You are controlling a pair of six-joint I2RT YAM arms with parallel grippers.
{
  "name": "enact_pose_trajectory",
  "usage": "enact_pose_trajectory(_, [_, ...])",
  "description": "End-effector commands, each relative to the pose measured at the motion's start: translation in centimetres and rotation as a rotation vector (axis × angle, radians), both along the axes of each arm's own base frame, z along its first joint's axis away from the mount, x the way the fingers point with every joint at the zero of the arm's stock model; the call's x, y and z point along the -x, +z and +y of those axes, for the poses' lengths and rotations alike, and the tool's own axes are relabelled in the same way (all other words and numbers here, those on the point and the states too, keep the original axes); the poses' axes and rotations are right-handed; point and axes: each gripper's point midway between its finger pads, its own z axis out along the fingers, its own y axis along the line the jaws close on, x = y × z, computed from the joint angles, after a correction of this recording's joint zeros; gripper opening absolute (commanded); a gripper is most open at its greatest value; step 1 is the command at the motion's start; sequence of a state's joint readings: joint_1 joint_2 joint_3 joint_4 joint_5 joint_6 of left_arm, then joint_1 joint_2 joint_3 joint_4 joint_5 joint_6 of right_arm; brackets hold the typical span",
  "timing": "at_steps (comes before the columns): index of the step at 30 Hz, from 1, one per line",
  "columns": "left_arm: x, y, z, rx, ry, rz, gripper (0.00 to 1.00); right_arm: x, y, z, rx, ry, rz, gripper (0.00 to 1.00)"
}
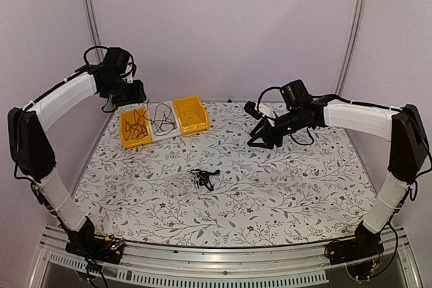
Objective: Untangle the cables
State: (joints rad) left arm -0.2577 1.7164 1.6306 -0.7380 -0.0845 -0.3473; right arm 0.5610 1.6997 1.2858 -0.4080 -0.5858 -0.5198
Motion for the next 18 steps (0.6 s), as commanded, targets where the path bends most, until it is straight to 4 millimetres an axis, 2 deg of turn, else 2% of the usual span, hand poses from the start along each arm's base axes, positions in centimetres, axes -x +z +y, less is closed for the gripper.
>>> enact_pose_trajectory(1, [2.0,0.6,0.3,0.068,0.035,-0.057,0.50,0.7,-2.1,3.2,-0.006,0.095,0.091,0.45])
enact_pose_trajectory(3, [2.0,-0.7,1.9,0.073,0.101,-0.034,0.50,0.3,-3.3,4.3,0.000,0.096,0.132,0.45])
enact_pose_trajectory(6, [0.5,-2.5,3.2,0.107,0.131,-0.007,0.48,-0.2,-3.6,5.1,-0.013,0.077,0.182,0.45])
enact_pose_trajectory(11, [-4.5,-4.5,2.5,0.071,0.052,-0.021,0.49,-0.3,-4.1,4.8,0.013,0.056,0.194,0.46])
enact_pose_trajectory(18, [-11.5,-7.1,2.1,-0.019,0.007,-0.072,0.52,1.3,-4.8,3.4,0.047,0.045,0.229,0.47])
